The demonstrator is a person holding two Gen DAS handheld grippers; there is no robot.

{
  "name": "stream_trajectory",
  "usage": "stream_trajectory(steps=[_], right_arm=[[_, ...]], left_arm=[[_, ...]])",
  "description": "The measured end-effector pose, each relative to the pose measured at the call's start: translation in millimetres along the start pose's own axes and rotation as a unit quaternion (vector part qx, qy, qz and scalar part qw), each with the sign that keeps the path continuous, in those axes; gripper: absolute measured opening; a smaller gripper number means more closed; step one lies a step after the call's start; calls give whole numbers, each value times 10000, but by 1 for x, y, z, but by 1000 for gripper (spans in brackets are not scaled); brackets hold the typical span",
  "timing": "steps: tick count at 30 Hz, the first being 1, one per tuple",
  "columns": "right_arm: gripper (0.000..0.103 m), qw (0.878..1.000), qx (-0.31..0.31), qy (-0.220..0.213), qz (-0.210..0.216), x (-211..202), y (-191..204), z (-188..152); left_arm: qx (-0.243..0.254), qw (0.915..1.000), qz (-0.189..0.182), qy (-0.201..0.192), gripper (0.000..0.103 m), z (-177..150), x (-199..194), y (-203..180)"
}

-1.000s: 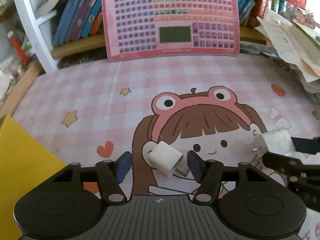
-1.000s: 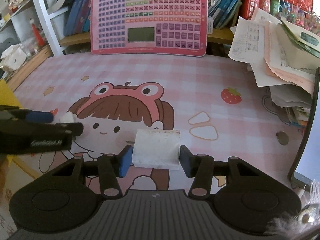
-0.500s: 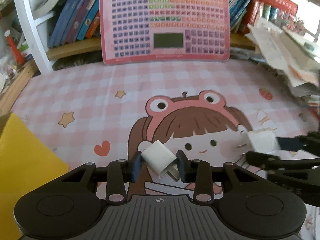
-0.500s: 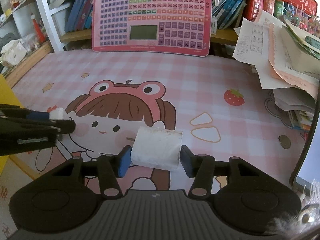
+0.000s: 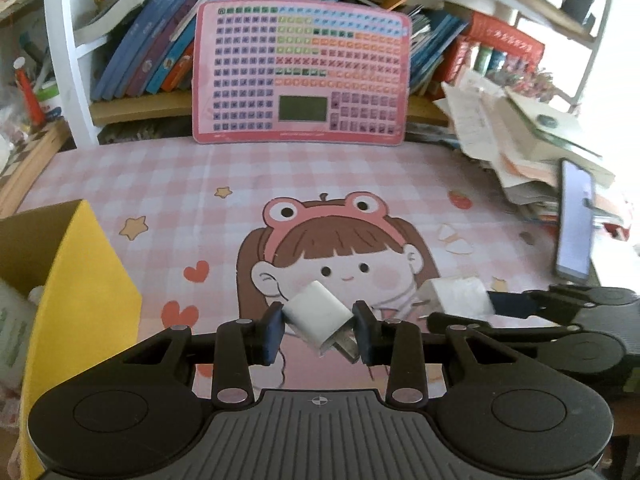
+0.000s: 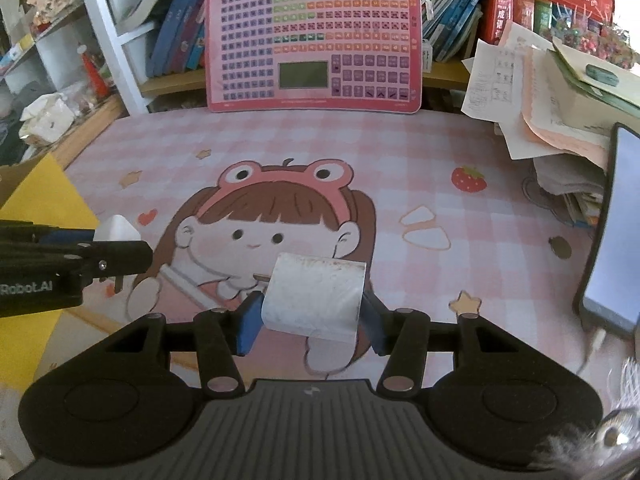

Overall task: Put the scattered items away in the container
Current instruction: 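Lift the charger block and plug and carry both toward the yellow box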

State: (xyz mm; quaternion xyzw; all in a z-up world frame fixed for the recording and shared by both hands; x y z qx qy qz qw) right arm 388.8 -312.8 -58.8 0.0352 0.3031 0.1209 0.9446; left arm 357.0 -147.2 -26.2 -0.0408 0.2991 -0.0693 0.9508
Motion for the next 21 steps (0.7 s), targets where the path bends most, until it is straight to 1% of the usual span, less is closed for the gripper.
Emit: stream_trajectory(steps=[6,13,21], right_arm=[[50,10000,25,23,-23,-29,18,-8],[50,9994,189,-108,-279,-74,41,-20],[50,9984,456,43,-338,-115,81,-42]], left_arm=[[-46,9996,-260,-54,35,-11,-30,4],[-178,9974,-676,-188,35,-25,-73,13],[-159,9920,-1209,-332,35,-45,-127,26]])
Point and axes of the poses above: each gripper's, at about its wrist camera, not at the fingertips, and x roughly the way its jaws point, y to its left, z to its top, the point moved 1 cm from there along x, roughly the way its jaws point, and after that the axes turned 15 degrees about -y, right-handed, at the moved point
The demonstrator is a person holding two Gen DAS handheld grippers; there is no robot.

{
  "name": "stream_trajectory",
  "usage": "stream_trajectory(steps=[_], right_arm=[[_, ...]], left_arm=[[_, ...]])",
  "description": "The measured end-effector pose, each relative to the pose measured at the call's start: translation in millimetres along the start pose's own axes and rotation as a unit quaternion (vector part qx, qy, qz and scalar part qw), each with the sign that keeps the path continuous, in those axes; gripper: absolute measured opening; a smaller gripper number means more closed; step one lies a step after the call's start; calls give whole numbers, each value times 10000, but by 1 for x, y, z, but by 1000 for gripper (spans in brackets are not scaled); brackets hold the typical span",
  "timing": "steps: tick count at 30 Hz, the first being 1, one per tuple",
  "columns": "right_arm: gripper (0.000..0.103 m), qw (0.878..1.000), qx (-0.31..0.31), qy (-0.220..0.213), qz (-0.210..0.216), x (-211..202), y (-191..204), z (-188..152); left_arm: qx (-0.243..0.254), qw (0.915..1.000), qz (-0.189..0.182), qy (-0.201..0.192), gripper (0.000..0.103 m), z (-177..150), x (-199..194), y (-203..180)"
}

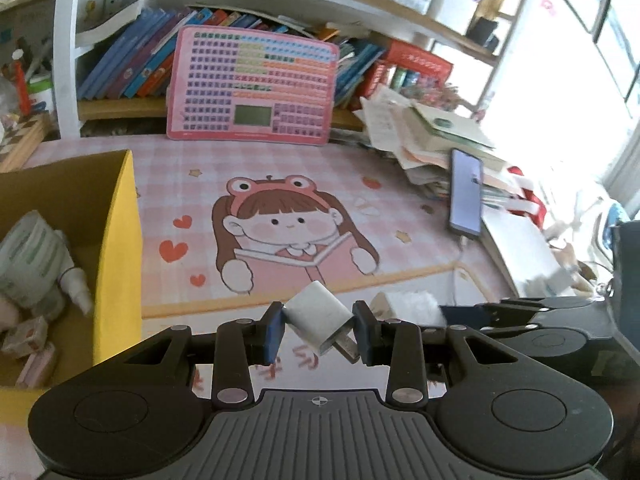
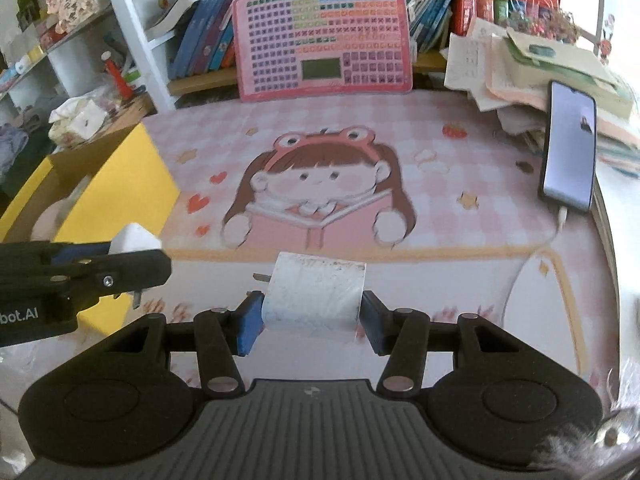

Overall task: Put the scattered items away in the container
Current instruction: 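Lift the charger block and plug and carry both toward the yellow box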

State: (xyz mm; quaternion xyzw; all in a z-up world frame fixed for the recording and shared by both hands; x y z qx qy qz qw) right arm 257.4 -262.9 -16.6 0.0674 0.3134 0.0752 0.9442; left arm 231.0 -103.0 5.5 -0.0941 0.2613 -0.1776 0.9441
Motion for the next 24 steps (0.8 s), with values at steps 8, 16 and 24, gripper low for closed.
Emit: stream_trajectory(steps=[8,16,24], right_arm=[[50,9997,-178,-42,-131,-29,38,-20],[50,9996,-95,-59,-242,-58,72,-45],[50,9997,-128,-141,-171,-83,109,-68]], left_arm=[[42,9995,-271,-156,35,-15,-40,7],[16,9993,-278,-244,35,-31,-87,23],[-87,9997,-75,-200,35,-51,-131,53]])
Point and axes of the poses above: each gripper's, at about its wrist camera, not at the fingertips, and x roughly the way its jaws point, y to its left, z to its top, the point moved 1 cm from there along x, roughly the way its jaws point, and after that the axes turned 15 degrees about -y, right-handed, at the moved point
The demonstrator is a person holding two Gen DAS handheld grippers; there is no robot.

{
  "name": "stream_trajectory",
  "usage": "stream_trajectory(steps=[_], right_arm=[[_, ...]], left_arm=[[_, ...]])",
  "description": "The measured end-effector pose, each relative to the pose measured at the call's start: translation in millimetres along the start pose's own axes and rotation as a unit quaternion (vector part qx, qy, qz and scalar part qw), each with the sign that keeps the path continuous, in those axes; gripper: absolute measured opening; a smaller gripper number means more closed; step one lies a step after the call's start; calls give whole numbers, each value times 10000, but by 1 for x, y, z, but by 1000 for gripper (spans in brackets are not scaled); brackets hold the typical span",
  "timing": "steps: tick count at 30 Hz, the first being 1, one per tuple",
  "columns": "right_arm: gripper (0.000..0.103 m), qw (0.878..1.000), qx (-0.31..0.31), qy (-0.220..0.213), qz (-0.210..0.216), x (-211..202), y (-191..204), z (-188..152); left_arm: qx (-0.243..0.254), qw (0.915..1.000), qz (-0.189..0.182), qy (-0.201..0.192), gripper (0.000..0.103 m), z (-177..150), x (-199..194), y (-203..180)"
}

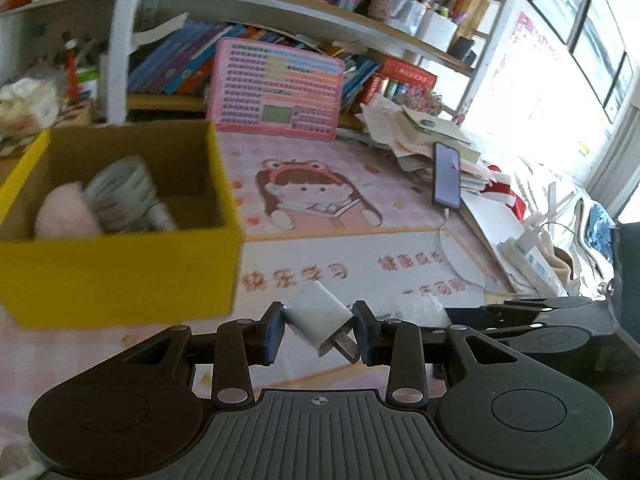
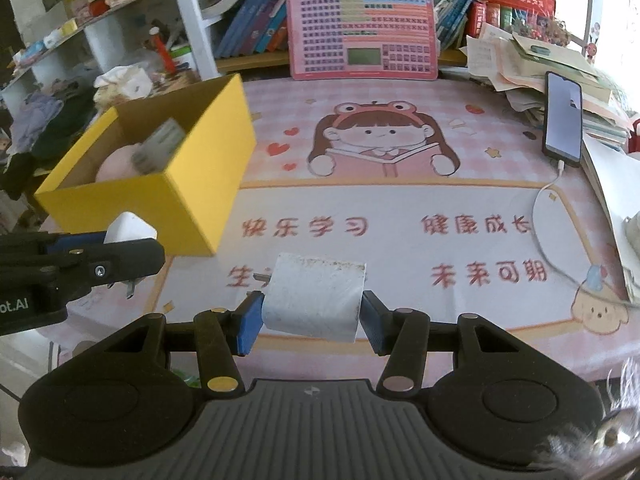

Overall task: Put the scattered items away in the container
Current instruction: 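Lift the charger block and plug and carry both toward the yellow box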

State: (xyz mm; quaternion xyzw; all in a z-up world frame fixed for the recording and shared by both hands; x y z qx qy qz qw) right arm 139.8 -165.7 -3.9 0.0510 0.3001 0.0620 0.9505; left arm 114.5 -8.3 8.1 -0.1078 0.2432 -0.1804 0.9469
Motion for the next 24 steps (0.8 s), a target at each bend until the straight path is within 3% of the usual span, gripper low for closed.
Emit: stream_trajectory(steps=[14,24], right_arm=[[50,9979,-383,34,523,-14,69,-16],[50,9882,-1045,25,1121,-10,119,-10]], left_arm=[[-444,9974,524,-215,35,-14,-60,52],[-622,9918,996,-499,35,-12,-90,85]])
Point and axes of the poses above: each gripper's, at about its wrist camera, not at the fingertips, and x roughly the way its jaws point, y to its left, z to its top, the point moved 1 cm from there along x, roughly the way its jaws point, and after that the axes turned 15 degrees about -y, right-handed, at the moved point
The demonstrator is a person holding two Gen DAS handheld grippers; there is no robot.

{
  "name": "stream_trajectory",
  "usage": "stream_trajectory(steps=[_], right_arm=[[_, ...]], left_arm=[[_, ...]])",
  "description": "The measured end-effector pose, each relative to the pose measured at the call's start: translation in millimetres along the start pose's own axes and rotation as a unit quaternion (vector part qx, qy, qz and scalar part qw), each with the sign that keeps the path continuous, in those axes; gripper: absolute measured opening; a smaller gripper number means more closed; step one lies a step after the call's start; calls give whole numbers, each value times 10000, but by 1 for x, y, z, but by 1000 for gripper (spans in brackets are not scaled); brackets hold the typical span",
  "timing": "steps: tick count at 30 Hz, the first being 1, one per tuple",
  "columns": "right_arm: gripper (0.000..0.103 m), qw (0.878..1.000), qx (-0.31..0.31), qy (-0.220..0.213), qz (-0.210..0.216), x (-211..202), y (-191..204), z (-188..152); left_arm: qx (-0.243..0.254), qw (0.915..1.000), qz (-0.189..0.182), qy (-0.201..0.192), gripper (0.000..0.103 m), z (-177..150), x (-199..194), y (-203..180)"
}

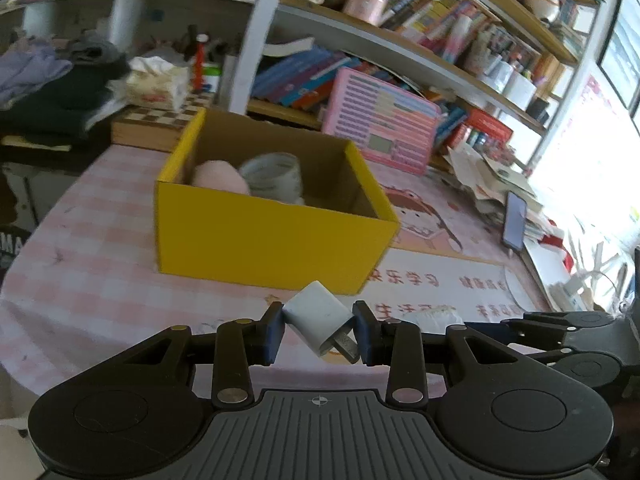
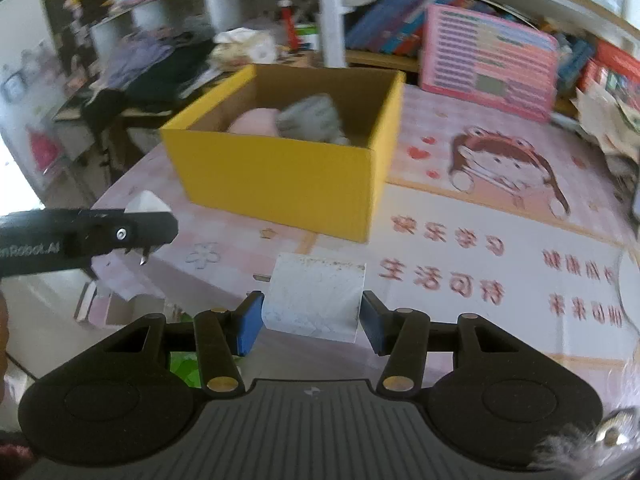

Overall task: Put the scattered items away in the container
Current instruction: 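Lift the charger block and plug and carry both toward the yellow box, then lower the charger block and plug into the box and open both grippers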

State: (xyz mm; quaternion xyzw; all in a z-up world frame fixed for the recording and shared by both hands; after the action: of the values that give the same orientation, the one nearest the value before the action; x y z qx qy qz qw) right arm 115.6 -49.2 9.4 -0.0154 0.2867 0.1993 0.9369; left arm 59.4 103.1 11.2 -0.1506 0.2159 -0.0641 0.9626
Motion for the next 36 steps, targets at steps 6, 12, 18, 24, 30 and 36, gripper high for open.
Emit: stream_trajectory(steps=[6,12,18,24,30,36], right_arm=[[50,9992,-216,-200,276,8,11,18],[50,9969,-265,-566,488,22,12,50],[50,9945,-346,-825,543,50,3,88],[50,9941,-560,-757,536,98,-11,115],[50,9946,-831,-212,581,152,-23,118],[50,9926,-918,189,775,181,-25,112]], left_arm=[[127,9994,216,-219,35,15,-2,13],[389,9968,376,-582,35,43,11,16],[448,9951,409,-781,35,73,40,22],[582,9956,388,-620,35,88,89,28],[708,9965,433,-105,35,82,141,35],[824,9945,512,392,35,70,172,42]])
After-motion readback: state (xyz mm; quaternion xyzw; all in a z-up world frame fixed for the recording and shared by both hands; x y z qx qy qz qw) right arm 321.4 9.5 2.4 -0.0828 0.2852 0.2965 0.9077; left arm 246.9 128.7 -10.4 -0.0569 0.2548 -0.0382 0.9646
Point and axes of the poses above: each gripper's, at about its wrist camera, not at the fingertips, and x roughly the way its jaws point, y to its left, z to its top, the point moved 1 cm from there along x, roughly the way its jaws point, and after that the axes turned 15 degrees about -y, right-handed, at the moved point
